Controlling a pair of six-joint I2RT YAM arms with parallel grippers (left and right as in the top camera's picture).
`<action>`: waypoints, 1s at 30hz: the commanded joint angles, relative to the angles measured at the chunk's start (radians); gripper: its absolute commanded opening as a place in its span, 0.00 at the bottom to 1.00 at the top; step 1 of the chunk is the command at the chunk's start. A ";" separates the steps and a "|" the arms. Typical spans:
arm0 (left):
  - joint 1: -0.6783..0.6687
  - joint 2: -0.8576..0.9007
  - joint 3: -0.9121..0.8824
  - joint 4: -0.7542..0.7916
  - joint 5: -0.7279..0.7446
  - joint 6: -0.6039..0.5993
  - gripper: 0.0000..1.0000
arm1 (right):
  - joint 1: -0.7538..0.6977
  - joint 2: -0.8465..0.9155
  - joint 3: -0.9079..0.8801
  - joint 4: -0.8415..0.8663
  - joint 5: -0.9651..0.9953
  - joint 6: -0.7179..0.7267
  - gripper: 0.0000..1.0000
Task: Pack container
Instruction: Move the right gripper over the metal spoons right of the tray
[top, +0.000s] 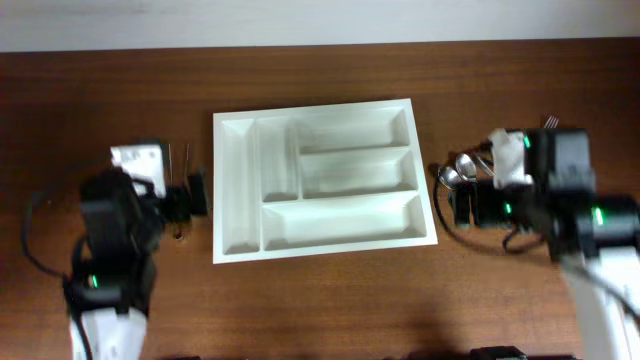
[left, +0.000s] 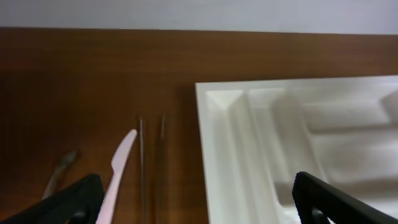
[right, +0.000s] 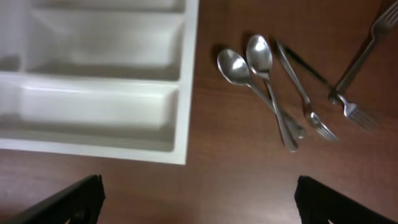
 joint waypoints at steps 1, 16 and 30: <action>0.064 0.122 0.107 -0.015 0.095 0.040 0.99 | -0.037 0.129 0.082 -0.013 0.043 -0.025 0.99; 0.151 0.314 0.169 -0.128 0.035 0.040 0.99 | -0.323 0.531 0.129 0.162 -0.206 0.002 0.99; 0.151 0.314 0.169 -0.208 0.022 0.040 0.99 | -0.317 0.614 0.128 0.180 -0.048 -0.083 0.84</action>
